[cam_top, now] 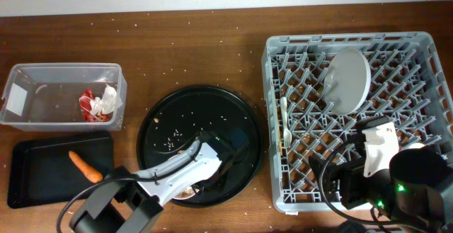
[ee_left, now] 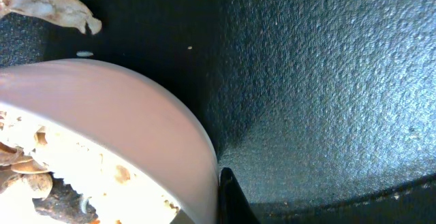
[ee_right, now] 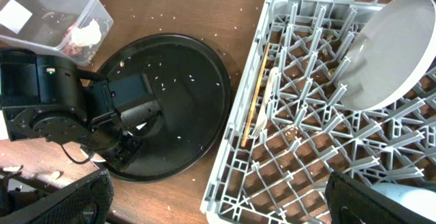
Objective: Sort waste into correct bins and load items into the dishwasher rack
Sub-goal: 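Lift the food-scrap bowl with the left gripper and tip scraps onto the black tray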
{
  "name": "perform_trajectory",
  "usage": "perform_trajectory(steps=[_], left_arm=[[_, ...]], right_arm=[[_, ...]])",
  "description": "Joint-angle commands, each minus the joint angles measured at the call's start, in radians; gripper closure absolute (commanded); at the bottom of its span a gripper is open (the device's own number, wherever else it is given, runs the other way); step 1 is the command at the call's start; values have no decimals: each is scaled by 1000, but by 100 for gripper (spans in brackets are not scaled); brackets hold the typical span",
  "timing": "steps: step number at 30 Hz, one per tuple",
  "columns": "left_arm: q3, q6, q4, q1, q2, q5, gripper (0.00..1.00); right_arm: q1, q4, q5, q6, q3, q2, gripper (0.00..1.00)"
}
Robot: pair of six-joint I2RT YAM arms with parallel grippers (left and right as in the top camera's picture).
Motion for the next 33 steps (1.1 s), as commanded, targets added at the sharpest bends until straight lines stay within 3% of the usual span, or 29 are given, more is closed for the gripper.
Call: perform_trajectory(steps=[1, 4, 6, 10, 13, 15, 16, 18, 20, 25, 33], left_arm=[[81, 43, -87, 43, -66, -33, 100], [158, 107, -164, 280, -272, 43, 100], [158, 263, -153, 605, -380, 296, 100], [126, 547, -147, 1210, -358, 706, 100], [69, 647, -72, 1482, -272, 1004, 100], [-1, 669, 46, 1591, -224, 1143, 100], [-39, 741, 90, 1627, -205, 1300, 100], [-105, 894, 97, 1699, -188, 1557, 100], [-145, 949, 97, 1769, -188, 1687, 100], [-168, 960, 76, 1982, -188, 1691, 100], [-168, 981, 66, 1987, -188, 1676, 100]], right_arm=[[7, 3, -2, 1, 4, -1, 1], [7, 3, -2, 1, 4, -1, 1], [7, 3, -2, 1, 4, -1, 1], [7, 3, -2, 1, 4, -1, 1], [7, 3, -2, 1, 4, -1, 1], [7, 3, -2, 1, 4, -1, 1], [7, 3, -2, 1, 4, -1, 1], [7, 3, -2, 1, 4, -1, 1], [7, 3, -2, 1, 4, -1, 1], [7, 3, -2, 1, 4, -1, 1], [7, 3, -2, 1, 4, -1, 1]])
